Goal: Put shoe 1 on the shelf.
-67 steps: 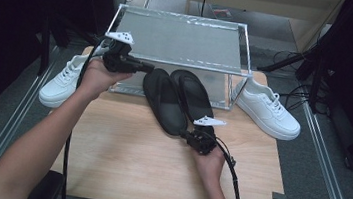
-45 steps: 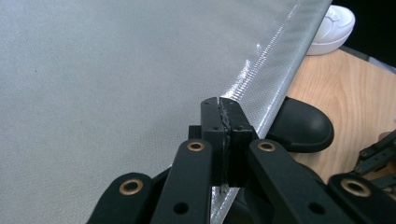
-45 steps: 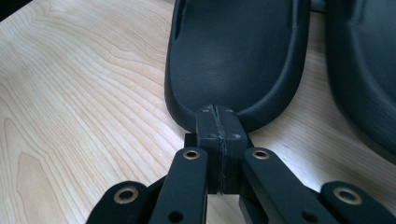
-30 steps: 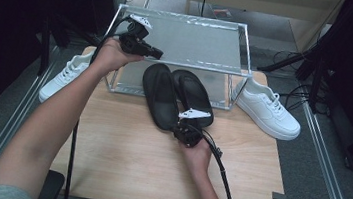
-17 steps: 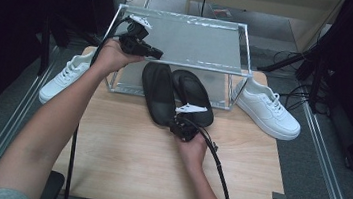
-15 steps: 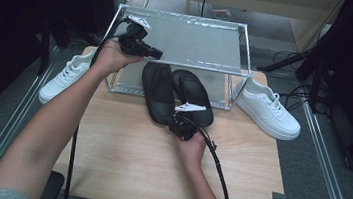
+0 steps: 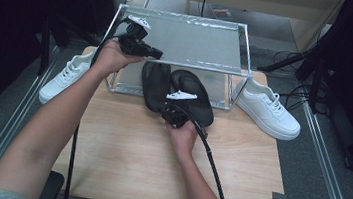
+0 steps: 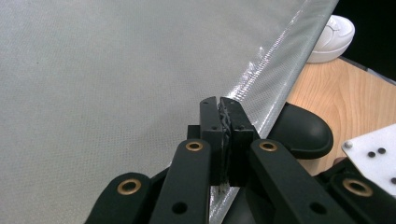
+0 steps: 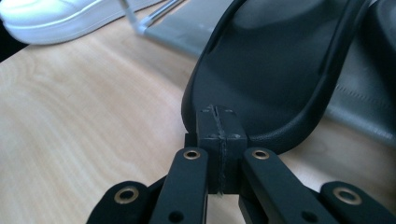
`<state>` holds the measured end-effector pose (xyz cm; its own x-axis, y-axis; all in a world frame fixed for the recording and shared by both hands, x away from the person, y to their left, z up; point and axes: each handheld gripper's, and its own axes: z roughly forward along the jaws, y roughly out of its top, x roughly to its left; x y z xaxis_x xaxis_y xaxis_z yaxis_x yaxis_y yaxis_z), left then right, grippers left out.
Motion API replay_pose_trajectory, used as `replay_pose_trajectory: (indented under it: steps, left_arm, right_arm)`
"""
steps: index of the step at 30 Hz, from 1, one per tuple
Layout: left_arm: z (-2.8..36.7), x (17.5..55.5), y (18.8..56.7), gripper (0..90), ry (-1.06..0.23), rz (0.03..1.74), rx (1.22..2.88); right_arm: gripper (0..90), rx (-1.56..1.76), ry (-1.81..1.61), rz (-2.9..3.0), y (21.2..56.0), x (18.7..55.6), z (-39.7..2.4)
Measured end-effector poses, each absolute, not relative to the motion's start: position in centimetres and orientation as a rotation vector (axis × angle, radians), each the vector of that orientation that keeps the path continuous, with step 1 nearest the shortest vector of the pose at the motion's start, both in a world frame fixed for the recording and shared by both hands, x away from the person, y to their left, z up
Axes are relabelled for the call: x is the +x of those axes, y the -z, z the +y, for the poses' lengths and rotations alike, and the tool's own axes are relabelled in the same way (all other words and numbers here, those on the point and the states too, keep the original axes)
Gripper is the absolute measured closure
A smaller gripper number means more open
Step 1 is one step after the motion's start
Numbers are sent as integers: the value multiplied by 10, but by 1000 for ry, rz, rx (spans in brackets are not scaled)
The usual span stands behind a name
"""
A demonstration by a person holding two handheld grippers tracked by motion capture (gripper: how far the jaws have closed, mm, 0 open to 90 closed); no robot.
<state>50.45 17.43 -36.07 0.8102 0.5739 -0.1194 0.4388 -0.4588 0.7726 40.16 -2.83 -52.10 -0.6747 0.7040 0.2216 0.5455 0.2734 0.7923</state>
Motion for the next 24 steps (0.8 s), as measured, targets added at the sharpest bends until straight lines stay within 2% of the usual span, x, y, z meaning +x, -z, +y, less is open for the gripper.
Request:
replay_pose_trajectory:
  steps: [15,24]
  left_arm:
    - [174,505,360,887,-195,752,2125]
    - [175,505,361,886,-191,753,2123]
  right_arm:
    - [900,1252,-1379,2324,523,433,1]
    - [900,1329,-1386,2344,525,444,1]
